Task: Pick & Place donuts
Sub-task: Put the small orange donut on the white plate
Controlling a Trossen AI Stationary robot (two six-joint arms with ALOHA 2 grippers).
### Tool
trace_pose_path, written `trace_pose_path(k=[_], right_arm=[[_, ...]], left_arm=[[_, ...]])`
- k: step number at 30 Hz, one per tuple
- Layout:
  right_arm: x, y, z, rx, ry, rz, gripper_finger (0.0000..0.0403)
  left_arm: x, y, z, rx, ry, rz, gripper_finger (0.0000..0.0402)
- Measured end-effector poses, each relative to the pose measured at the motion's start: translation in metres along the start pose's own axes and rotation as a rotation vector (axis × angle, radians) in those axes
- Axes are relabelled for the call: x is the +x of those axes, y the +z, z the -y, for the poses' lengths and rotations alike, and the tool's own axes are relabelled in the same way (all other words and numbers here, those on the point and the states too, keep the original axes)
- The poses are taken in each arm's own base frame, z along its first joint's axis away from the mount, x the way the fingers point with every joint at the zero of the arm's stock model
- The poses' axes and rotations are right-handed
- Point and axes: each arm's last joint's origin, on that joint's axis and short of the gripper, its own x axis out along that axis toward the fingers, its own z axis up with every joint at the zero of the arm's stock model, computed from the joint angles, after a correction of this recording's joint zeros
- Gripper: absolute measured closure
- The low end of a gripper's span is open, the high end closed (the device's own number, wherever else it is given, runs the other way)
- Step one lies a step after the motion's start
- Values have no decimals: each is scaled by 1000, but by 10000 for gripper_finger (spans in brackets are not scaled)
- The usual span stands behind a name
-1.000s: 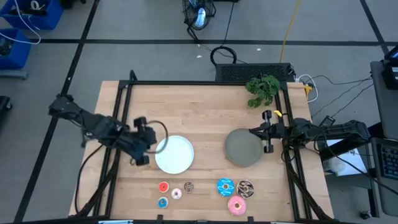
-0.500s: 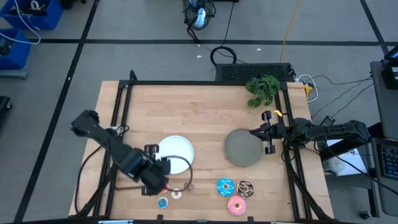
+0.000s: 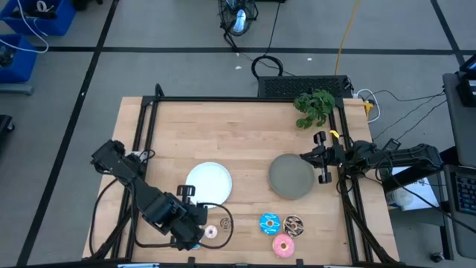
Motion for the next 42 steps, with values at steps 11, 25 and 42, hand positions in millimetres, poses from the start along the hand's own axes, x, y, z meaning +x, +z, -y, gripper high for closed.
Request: trace_pose_path(k=[11, 25, 42], right_arm=[[0, 0, 0, 0, 0, 1, 403], [0, 0, 0, 1, -1, 1, 403], [0, -1, 0, 0, 0, -11, 403]], left_arm=[[0, -1, 2, -17, -3, 3, 375], [0, -1, 2, -199, -4, 2, 262], [0, -1, 3, -243, -28, -10, 153]])
